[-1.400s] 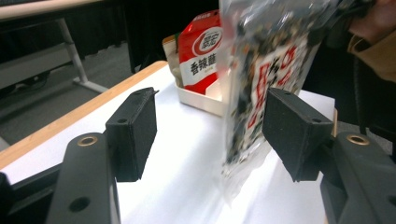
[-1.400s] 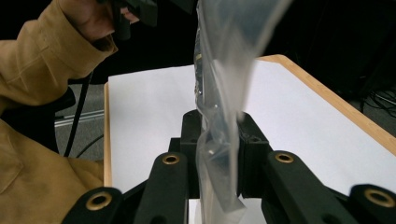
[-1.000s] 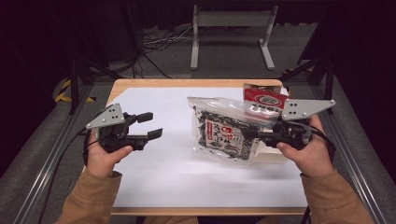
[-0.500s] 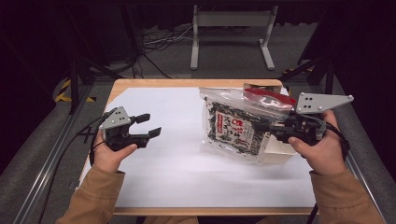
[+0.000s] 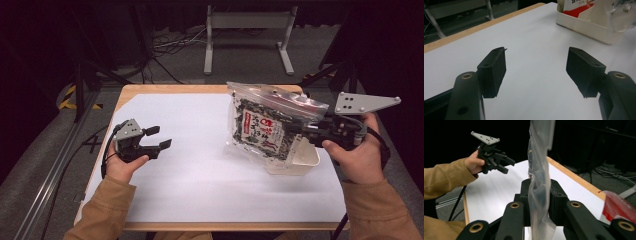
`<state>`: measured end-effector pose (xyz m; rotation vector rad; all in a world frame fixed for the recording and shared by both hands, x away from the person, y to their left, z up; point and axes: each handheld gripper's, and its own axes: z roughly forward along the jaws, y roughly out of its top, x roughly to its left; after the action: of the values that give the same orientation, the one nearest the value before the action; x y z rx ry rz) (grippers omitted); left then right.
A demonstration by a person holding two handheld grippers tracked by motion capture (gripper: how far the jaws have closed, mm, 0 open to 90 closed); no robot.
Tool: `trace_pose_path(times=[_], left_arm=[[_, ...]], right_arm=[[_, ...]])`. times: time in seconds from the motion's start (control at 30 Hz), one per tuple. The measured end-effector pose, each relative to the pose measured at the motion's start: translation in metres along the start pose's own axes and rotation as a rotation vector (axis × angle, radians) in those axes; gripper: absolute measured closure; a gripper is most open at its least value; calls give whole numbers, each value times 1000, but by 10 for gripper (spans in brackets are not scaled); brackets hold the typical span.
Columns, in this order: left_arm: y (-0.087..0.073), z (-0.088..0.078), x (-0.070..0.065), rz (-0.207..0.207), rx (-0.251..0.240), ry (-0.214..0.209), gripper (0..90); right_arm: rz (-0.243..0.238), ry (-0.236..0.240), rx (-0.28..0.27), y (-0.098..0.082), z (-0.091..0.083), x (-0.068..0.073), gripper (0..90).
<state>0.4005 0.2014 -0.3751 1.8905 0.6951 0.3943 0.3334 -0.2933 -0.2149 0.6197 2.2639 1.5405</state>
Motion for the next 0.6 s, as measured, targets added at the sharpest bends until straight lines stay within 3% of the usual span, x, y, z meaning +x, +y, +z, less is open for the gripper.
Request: trace_pose_path(times=[0.23,0.6], left_arm=[[-7,-1,4,50,7,3,331],[-8,-1,6,38,7,-1,328]], right_arm=[[6,-48,-9,-1,-11,-7,765],[16,-131,-21,-3,-26,-23,765]])
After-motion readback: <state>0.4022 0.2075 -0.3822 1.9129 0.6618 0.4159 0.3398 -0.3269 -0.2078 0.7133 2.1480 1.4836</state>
